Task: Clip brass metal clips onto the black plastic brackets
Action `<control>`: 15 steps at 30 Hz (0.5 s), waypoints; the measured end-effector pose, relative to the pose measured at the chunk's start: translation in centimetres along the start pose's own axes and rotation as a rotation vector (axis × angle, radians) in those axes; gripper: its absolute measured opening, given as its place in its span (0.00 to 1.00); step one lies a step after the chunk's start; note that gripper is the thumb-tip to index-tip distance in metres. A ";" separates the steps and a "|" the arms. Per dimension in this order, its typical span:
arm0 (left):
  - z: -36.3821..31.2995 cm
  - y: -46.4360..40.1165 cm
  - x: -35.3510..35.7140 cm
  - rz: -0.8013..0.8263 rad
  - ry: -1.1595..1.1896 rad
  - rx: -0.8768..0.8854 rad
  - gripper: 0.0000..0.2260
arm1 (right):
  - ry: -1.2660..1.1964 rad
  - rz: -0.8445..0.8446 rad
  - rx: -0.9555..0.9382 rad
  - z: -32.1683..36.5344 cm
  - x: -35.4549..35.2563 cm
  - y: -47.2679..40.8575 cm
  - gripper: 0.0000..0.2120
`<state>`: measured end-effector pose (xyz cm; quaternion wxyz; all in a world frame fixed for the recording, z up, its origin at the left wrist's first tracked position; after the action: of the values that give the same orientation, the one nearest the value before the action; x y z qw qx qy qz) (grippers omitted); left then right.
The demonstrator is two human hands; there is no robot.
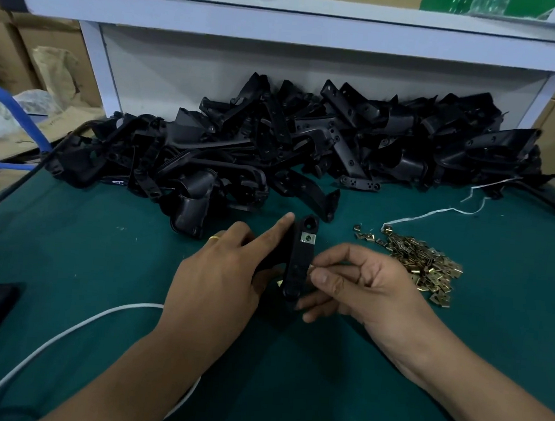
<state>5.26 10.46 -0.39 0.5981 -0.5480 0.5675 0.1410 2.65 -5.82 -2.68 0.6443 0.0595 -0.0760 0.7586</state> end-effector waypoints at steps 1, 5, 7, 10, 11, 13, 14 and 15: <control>-0.1 0.0 -0.1 -0.005 0.001 0.009 0.31 | -0.001 0.002 0.007 0.0 0.0 0.0 0.07; -0.5 0.0 -0.4 -0.022 -0.012 0.037 0.31 | 0.007 0.021 0.054 -0.3 0.1 0.1 0.05; -0.6 0.1 -0.4 -0.018 -0.026 0.042 0.32 | 0.016 0.018 0.074 -0.3 0.3 0.2 0.04; -0.8 0.0 -0.4 -0.013 -0.043 0.069 0.31 | 0.022 0.005 0.072 -0.3 0.4 0.3 0.07; -0.9 0.0 -0.4 -0.015 -0.049 0.078 0.31 | 0.024 0.009 0.072 -0.4 0.4 0.3 0.09; -1.1 0.0 -0.5 -0.028 -0.090 0.090 0.31 | 0.028 0.013 0.071 -0.5 0.5 0.3 0.10; -1.1 0.0 -0.6 -0.035 -0.119 0.090 0.32 | 0.026 0.013 0.069 -0.6 0.5 0.4 0.09; -1.2 0.0 -0.8 -0.043 -0.143 0.087 0.34 | 0.017 0.013 0.068 -0.6 0.6 0.4 0.08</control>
<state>4.35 9.83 0.51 0.6633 -0.5222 0.5168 0.1421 2.14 -5.19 -3.18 0.6376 0.0743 -0.0453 0.7654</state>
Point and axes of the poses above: each hand's wrist, its own y-axis away from the middle knuckle, its own x-axis out of the palm, z = x × y, the point moved 9 cm from there along -y, towards the middle knuckle, and after that the axes turned 3 degrees about x, right-handed, at the moved point
